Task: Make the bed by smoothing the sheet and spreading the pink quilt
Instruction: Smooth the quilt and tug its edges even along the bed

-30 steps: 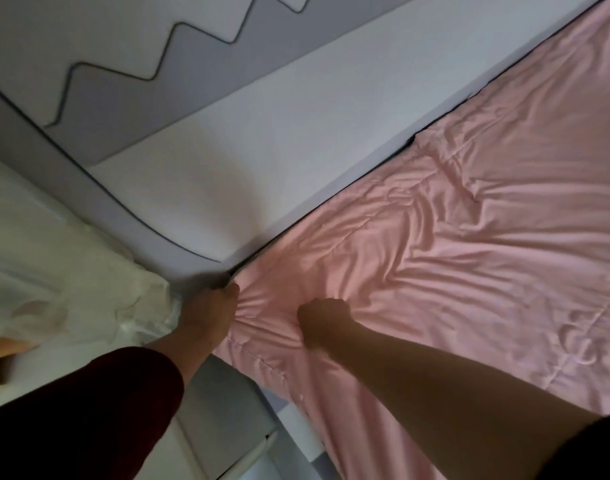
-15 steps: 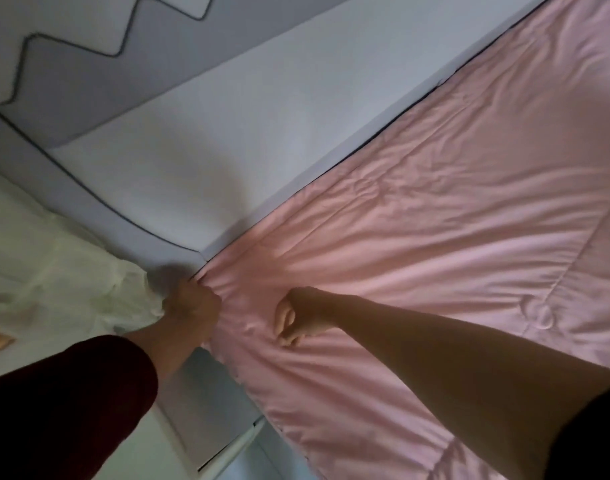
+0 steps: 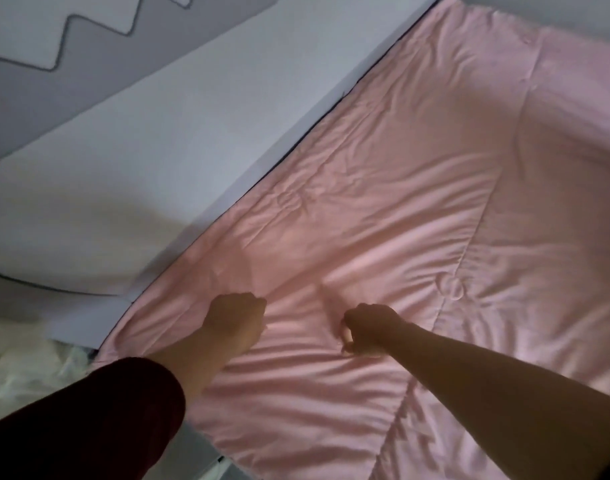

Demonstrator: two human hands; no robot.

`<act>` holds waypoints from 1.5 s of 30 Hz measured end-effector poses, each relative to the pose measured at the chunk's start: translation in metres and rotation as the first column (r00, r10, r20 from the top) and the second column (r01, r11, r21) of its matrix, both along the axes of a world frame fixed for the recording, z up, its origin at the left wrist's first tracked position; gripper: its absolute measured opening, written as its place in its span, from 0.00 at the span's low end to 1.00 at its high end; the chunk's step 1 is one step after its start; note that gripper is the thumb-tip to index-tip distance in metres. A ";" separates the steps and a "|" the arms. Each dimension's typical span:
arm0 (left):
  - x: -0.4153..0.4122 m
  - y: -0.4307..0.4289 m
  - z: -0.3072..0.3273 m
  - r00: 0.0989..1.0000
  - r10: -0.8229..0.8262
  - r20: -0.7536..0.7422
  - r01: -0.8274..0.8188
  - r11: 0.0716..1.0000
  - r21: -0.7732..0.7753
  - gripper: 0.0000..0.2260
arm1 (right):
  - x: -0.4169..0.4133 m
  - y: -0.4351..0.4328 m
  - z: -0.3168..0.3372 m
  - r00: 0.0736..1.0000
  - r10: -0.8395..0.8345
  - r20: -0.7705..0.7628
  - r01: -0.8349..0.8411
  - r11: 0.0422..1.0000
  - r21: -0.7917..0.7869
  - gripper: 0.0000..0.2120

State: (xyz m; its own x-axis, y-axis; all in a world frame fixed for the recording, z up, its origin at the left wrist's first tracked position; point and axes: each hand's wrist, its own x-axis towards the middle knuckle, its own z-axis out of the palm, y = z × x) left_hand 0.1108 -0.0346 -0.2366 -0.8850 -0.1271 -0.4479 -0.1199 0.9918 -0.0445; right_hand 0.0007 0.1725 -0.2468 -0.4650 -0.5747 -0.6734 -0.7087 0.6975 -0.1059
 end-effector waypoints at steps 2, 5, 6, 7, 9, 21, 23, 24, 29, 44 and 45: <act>-0.011 0.015 -0.005 0.998 0.014 -0.057 -0.007 0.992 0.123 0.17 | -0.004 0.017 -0.003 0.992 -0.095 -0.088 0.083 0.988 -0.132 0.20; -0.034 0.051 -0.014 0.983 -0.017 0.184 -0.003 0.994 0.108 0.21 | -0.008 0.055 -0.010 0.983 -0.119 -0.142 0.084 0.969 -0.232 0.21; -0.038 0.058 -0.012 0.968 -0.022 0.251 0.015 0.999 0.031 0.20 | -0.007 0.063 -0.011 0.989 -0.083 -0.119 0.054 0.973 -0.225 0.21; -0.043 0.063 -0.011 0.960 -0.011 0.280 0.020 0.999 -0.029 0.19 | -0.006 0.067 -0.012 0.994 -0.059 -0.088 0.039 0.974 -0.223 0.20; -0.066 0.086 -0.009 0.979 -0.011 0.206 0.023 0.998 -0.056 0.19 | -0.012 0.088 -0.012 0.996 -0.080 -0.035 0.069 0.968 -0.241 0.18; -0.128 0.244 -0.042 0.930 -0.167 0.328 0.169 0.985 0.023 0.58 | -0.002 0.265 -0.037 0.799 -0.533 -0.278 0.437 0.833 -0.341 0.26; -0.133 0.273 -0.037 0.946 -0.135 0.294 0.142 0.990 -0.004 0.55 | 0.014 0.292 -0.038 0.757 -0.600 -0.261 0.506 0.790 -0.347 0.26; -0.136 0.282 -0.038 0.957 -0.130 0.258 0.127 0.992 0.029 0.54 | 0.020 0.299 -0.037 0.741 -0.623 -0.253 0.527 0.771 -0.357 0.25; -0.135 0.346 -0.045 0.828 -0.555 0.081 0.526 0.818 0.232 0.47 | 0.051 0.336 -0.028 0.637 -0.745 -0.196 0.663 0.660 -0.354 0.20; -0.097 0.453 -0.046 0.710 -0.702 0.054 0.683 0.706 0.186 0.34 | 0.132 0.451 -0.010 0.471 -0.863 -0.183 0.838 0.503 -0.214 0.15; -0.092 0.456 -0.044 0.691 -0.723 0.031 0.700 0.679 0.221 0.33 | 0.137 0.454 -0.010 0.473 -0.864 -0.175 0.841 0.501 -0.204 0.15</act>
